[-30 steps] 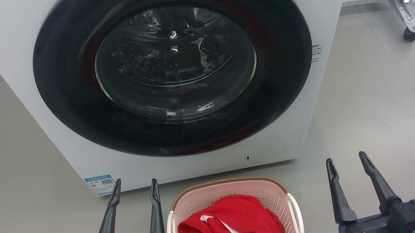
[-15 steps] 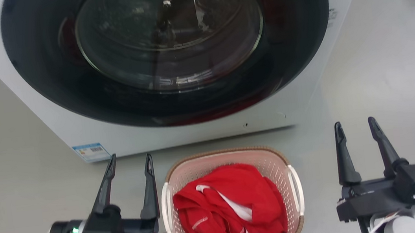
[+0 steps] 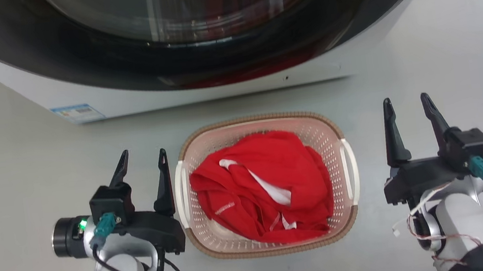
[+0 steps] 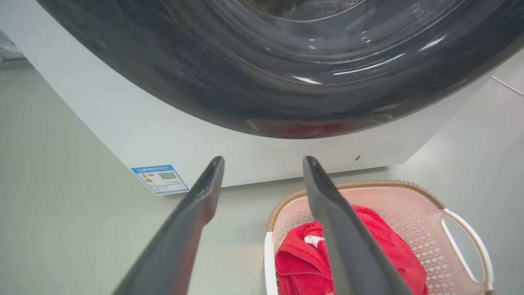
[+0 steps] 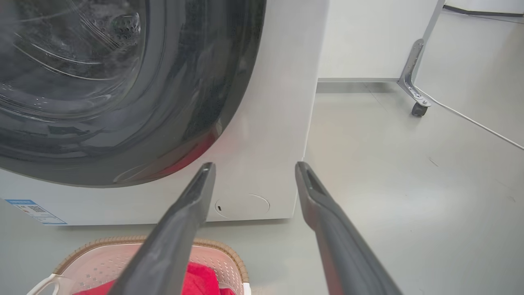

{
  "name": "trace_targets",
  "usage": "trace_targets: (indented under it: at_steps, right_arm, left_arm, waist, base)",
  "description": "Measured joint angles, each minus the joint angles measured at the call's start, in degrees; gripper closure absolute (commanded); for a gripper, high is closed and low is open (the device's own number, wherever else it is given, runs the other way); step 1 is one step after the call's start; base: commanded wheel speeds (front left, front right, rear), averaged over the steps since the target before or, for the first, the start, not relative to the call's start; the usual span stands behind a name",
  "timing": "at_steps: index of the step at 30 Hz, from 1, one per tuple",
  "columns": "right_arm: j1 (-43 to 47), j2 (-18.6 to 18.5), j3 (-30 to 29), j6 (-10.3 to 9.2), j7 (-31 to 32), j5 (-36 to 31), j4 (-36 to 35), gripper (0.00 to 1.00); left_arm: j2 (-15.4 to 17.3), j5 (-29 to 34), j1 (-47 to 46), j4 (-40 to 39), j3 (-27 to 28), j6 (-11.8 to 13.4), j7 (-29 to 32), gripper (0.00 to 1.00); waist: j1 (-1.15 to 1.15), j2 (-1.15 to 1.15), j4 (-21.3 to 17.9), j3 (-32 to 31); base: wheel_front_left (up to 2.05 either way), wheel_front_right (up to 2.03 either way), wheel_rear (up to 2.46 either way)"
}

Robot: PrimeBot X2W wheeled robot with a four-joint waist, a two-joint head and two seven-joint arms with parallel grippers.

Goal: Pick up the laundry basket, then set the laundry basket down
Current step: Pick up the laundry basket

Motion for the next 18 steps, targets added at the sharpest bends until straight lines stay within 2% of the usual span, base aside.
trace_targets:
  at_steps: [18]
  right_arm:
    - [-13.62,0.02,1.21,-0.02,0.48,2.46,15.04,0.00]
  left_arm:
    - [-1.02,-1.77,-11.80,13.24,-1.03,-1.12,2.05,0.00]
  waist:
    - [0.00,0.00,0.59,15.33]
  base:
    - [0.00,0.00,0.00]
